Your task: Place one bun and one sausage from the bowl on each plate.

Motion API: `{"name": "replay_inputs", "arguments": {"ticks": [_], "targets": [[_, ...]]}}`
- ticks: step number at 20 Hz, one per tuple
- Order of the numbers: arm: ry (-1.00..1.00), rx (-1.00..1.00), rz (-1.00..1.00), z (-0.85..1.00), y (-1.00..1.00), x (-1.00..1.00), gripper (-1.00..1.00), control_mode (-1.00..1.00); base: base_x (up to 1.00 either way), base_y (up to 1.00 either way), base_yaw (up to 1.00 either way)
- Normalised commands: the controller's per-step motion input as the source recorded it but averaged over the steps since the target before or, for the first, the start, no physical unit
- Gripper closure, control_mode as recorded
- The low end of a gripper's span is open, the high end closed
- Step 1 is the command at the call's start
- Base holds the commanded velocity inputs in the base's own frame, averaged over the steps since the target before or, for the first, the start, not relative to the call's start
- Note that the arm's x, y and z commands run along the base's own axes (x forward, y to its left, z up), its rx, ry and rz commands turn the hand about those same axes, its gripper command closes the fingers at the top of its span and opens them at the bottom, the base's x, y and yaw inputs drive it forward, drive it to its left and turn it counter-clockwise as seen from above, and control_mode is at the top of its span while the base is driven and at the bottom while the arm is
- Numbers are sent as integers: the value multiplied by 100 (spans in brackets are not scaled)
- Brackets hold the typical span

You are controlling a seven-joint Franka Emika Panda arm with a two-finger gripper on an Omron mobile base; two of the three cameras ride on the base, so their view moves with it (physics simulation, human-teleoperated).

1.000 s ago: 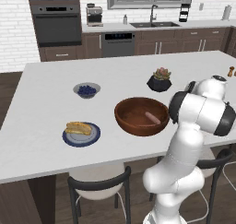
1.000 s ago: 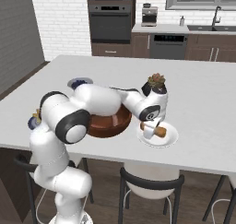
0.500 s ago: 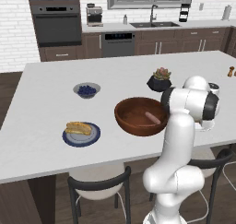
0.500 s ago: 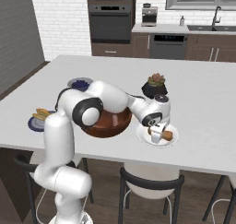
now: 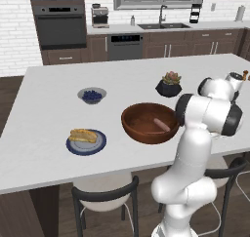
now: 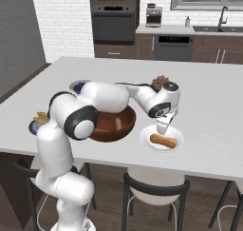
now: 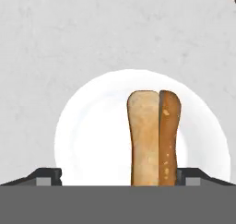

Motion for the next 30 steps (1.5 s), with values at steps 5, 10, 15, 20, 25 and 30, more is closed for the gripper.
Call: {"name": "replay_inputs", "arguments": {"ticks": [5,10,15,20,25,30], "targets": [[-15,-16,24,91,96,-56,-100,-100,0,0,0],[-3,-22,54,62,100,-25,-100,-100,0,0,0],[-3,-31,61,28,92,-32,-100,-100,0,0,0],[0,-29,70,14,73,-34,-100,-100,0,0,0],[1,-34,64,12,78,-26,-100,-100,0,0,0],[15,-51,17,-52,76,14,-100,-100,0,0,0]]}}
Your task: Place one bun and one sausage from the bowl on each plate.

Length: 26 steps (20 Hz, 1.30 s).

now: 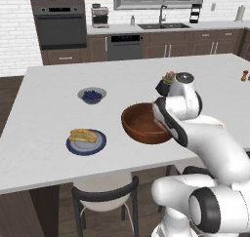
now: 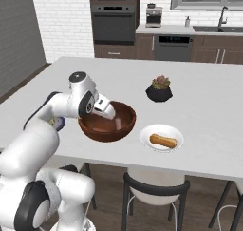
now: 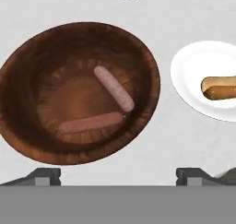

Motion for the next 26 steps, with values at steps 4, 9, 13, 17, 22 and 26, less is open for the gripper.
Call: {"name": "replay_inputs", "arguments": {"ticks": [4,9,13,17,22,26], "targets": [[26,-26,3,-46,4,43,-100,-100,0,0,0],[27,-5,20,-45,-54,65,-100,-100,0,0,0],[8,-2,5,-26,-6,50,-100,-100,0,0,0],[3,-9,0,-37,25,37,-100,-100,0,0,0],[0,-8,1,-63,-1,11,-100,-100,0,0,0],[0,0,0,-28,-23,39,-100,-100,0,0,0]]}}
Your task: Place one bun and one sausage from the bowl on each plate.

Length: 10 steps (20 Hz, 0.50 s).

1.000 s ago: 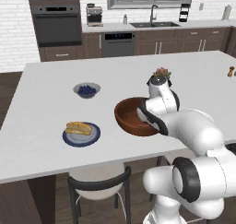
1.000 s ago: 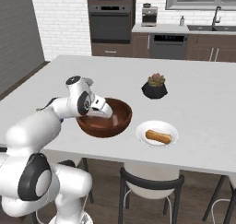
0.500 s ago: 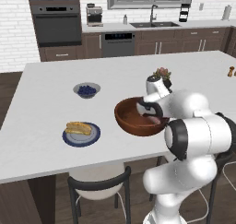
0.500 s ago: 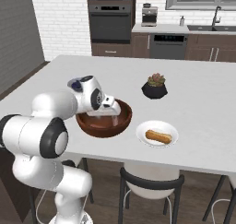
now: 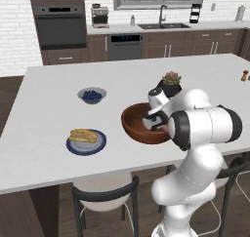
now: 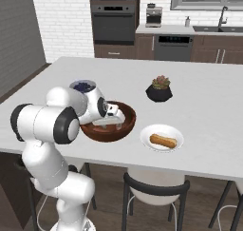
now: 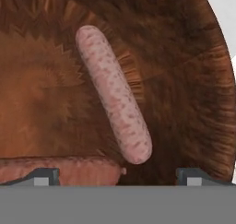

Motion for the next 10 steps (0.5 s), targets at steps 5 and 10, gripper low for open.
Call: {"name": "replay_inputs", "arguments": {"ticks": [5,10], "targets": [[1,0,0,-3,-14,14,-100,-100,0,0,0],[-1,0,0,-29,-3,32,-100,-100,0,0,0]]}}
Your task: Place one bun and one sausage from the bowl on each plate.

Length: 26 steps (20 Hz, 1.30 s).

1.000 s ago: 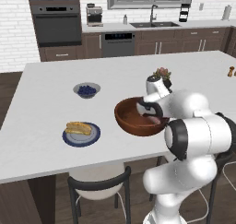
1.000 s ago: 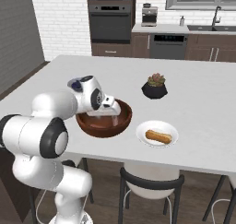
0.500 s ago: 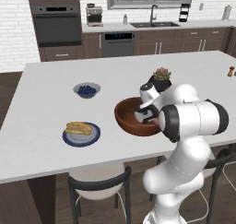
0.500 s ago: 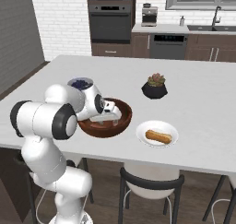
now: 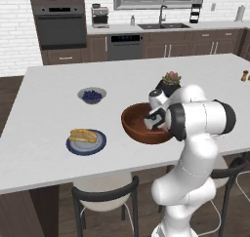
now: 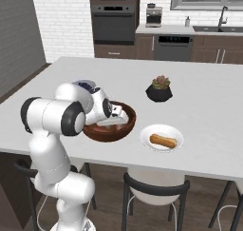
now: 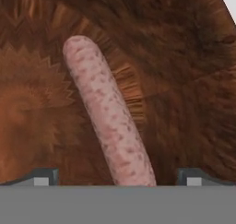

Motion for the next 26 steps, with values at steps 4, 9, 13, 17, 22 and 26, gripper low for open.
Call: {"name": "replay_inputs", "arguments": {"ticks": [4,9,13,17,22,26], "targets": [[-15,0,0,-25,0,50,-100,-100,0,0,0],[-2,0,0,-13,0,25,-100,-100,0,0,0],[2,-3,0,-29,0,0,-100,-100,0,0,0],[0,-4,0,-28,0,0,100,-100,0,0,0],[1,0,0,-4,0,-2,100,-100,0,0,0],[-21,0,-3,57,-1,-19,100,-100,0,0,0]]}}
